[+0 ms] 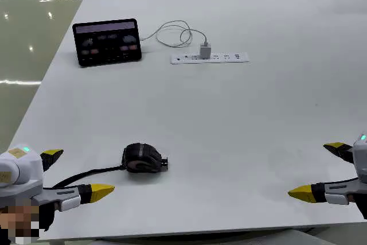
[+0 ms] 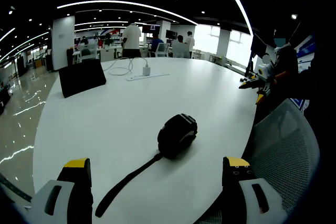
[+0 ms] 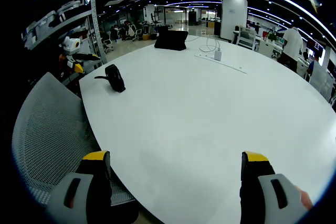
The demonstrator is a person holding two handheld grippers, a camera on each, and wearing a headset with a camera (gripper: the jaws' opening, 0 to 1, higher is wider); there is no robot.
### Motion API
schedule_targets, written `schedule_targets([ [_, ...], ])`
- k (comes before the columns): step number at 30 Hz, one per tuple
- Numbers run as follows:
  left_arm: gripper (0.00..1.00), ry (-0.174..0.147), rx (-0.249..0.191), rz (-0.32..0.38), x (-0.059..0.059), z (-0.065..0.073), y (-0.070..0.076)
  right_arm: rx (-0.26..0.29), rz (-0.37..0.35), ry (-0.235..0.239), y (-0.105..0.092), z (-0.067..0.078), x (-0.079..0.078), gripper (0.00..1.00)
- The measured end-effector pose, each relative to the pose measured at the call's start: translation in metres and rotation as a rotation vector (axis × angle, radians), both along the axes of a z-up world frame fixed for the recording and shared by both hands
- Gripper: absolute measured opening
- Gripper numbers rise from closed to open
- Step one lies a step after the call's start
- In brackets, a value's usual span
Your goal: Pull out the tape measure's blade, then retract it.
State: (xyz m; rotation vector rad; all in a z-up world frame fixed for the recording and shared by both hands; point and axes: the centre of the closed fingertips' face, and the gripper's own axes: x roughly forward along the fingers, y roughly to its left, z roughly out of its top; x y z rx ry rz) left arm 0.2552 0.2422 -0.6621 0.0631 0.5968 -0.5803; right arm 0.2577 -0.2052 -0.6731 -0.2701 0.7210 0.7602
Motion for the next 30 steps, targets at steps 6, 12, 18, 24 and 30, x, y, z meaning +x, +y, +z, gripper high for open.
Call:
schedule_targets([
  [6,1.00,-0.005,-0.001,0.007,0.002,0.001,0.004,-0.002,0.004,0.000,0.001,0.000,0.000,0.99],
  [12,1.00,-0.003,0.002,0.003,0.003,0.000,0.005,-0.006,0.001,0.010,-0.001,-0.002,0.000,0.98],
  [18,1.00,0.000,-0.002,-0.002,0.003,-0.001,0.004,-0.003,0.005,0.000,0.001,0.000,0.000,1.00],
  [24,1.00,-0.027,-0.009,-0.035,0.006,0.004,-0.001,-0.002,0.020,-0.002,0.006,0.004,0.003,1.00],
  [30,1.00,0.032,-0.004,-0.074,0.004,0.001,-0.008,-0.003,0.042,-0.013,0.013,0.008,0.009,1.00],
])
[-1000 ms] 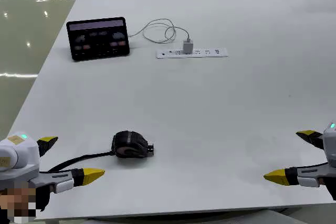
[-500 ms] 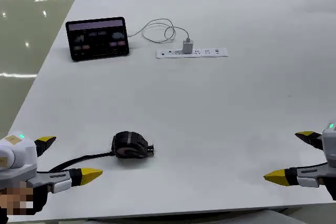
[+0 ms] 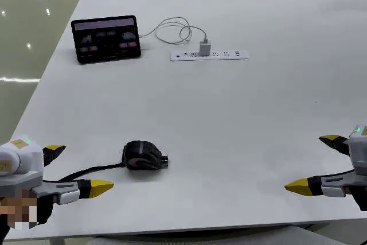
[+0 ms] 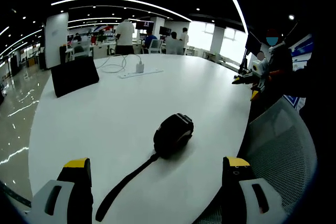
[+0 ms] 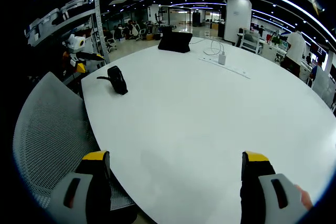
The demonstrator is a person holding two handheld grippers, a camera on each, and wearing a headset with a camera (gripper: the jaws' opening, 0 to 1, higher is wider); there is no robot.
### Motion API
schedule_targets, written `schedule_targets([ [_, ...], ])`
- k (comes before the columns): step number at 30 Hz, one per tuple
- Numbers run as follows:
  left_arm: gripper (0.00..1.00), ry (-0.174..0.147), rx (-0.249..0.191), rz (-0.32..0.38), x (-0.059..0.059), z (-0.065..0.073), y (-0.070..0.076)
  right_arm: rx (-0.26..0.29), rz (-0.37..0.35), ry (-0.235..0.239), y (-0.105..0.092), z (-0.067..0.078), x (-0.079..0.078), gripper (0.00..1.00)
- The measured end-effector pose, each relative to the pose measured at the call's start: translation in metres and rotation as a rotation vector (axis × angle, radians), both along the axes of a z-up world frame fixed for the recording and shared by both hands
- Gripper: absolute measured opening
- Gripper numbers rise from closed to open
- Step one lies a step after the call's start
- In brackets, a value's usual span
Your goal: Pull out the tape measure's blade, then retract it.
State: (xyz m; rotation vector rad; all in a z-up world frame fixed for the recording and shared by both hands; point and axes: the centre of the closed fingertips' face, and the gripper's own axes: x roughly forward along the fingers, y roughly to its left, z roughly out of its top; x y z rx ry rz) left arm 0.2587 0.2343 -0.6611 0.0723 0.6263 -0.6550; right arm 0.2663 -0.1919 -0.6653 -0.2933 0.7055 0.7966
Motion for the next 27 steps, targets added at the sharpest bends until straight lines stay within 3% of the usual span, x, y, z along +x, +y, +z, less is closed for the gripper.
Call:
schedule_targets([
  [5,1.00,0.012,0.005,-0.036,0.002,-0.001,-0.008,0.000,0.027,-0.006,0.008,0.001,0.004,1.00],
  [10,1.00,0.005,0.016,-0.072,0.009,0.001,-0.016,-0.003,0.056,-0.008,0.018,0.001,0.007,1.00],
  [15,1.00,0.018,0.030,-0.102,0.016,0.000,-0.021,0.013,0.079,-0.020,0.028,0.003,0.013,1.00],
  [27,1.00,0.019,0.097,-0.224,0.025,-0.002,-0.039,0.007,0.123,-0.029,0.044,0.004,0.020,1.00],
])
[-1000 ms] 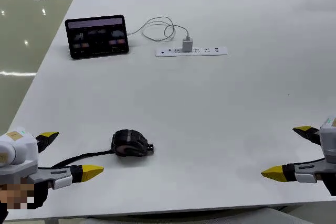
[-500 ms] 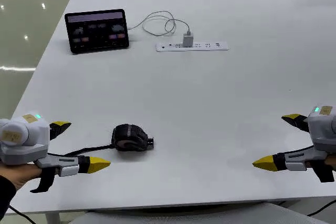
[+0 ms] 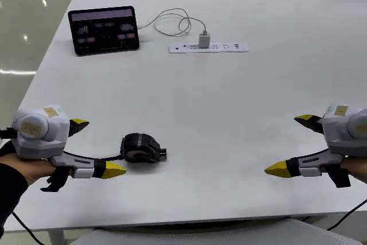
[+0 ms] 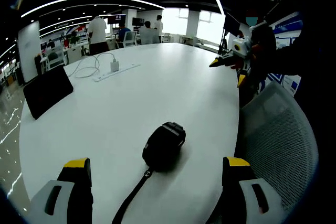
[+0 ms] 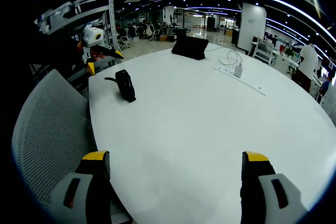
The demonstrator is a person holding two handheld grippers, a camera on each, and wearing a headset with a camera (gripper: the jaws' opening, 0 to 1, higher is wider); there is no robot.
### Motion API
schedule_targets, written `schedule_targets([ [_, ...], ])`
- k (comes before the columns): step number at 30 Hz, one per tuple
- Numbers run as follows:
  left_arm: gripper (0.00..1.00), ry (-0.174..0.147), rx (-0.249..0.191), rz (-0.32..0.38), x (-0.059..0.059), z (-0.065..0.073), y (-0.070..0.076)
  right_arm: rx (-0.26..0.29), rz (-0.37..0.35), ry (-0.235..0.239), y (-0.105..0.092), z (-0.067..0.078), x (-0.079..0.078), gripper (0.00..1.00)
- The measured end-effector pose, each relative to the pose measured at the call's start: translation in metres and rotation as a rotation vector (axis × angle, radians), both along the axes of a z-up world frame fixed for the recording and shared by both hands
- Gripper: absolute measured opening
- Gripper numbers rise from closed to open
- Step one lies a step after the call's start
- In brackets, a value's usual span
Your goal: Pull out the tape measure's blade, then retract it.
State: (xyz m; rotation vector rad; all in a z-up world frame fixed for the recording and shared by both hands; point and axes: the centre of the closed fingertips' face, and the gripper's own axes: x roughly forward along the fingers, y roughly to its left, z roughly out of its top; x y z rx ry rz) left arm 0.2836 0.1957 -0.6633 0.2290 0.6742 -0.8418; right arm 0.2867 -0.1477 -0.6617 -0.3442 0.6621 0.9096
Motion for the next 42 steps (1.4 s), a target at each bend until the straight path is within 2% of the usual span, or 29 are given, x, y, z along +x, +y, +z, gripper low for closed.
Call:
schedule_targets([
  [9,1.00,0.027,0.052,-0.090,0.004,-0.005,-0.010,0.008,0.044,0.006,0.019,-0.001,0.004,1.00],
  [18,0.94,0.045,0.107,-0.180,0.008,-0.012,-0.020,0.012,0.088,0.008,0.036,-0.004,0.009,1.00],
  [22,0.92,0.056,0.142,-0.244,0.009,-0.016,-0.025,0.012,0.111,0.011,0.044,-0.006,0.011,1.00],
  [24,0.92,0.077,0.150,-0.284,0.006,-0.018,-0.028,0.012,0.117,0.011,0.047,-0.006,0.011,1.00],
  [26,0.92,0.073,0.179,-0.308,0.008,-0.020,-0.028,0.016,0.120,0.011,0.049,-0.006,0.011,1.00],
  [32,0.89,0.077,0.205,-0.361,0.012,-0.022,-0.035,0.016,0.132,0.017,0.051,-0.007,0.011,1.00],
  [38,0.87,0.100,0.241,-0.437,0.007,-0.029,-0.045,0.011,0.158,0.021,0.057,-0.012,0.010,1.00],
  [42,0.85,0.099,0.255,-0.460,0.006,-0.033,-0.049,0.008,0.188,0.012,0.065,-0.014,0.009,1.00],
])
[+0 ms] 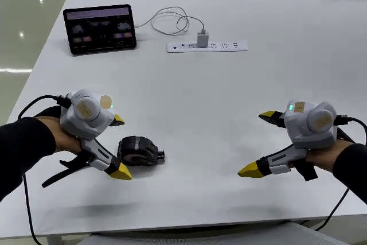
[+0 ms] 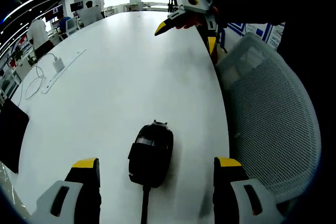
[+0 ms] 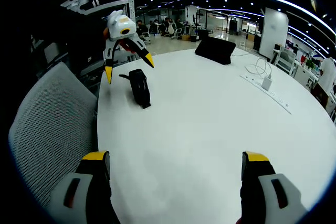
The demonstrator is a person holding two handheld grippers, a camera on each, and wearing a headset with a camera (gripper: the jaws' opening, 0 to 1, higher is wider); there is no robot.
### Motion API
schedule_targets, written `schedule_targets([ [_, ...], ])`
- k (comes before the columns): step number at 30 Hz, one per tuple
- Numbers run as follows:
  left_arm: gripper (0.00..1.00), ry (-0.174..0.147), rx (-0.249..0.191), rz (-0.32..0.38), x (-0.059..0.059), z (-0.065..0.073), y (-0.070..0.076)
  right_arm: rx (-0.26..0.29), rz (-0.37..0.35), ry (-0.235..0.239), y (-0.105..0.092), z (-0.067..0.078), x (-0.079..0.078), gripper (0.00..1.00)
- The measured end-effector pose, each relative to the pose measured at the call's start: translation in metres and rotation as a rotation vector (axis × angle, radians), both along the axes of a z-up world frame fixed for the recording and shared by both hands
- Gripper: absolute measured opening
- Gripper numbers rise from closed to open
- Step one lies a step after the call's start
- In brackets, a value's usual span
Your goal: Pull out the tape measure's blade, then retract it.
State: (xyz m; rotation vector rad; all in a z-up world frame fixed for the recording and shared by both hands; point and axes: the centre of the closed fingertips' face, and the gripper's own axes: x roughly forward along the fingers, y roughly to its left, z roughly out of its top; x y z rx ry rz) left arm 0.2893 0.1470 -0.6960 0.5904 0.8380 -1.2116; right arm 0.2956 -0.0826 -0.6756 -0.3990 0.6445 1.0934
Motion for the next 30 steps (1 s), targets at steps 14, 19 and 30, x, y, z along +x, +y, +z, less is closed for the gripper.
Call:
schedule_targets([
  [14,0.68,0.025,0.031,-0.080,-0.004,-0.010,-0.009,0.008,0.070,0.013,0.031,-0.005,0.002,1.00],
  [19,0.53,0.016,0.045,-0.095,-0.001,-0.014,-0.013,0.015,0.106,0.014,0.048,-0.006,0.005,0.99],
  [30,0.32,-0.010,0.073,-0.114,0.011,-0.017,-0.017,0.032,0.178,0.036,0.098,-0.017,0.010,0.94],
])
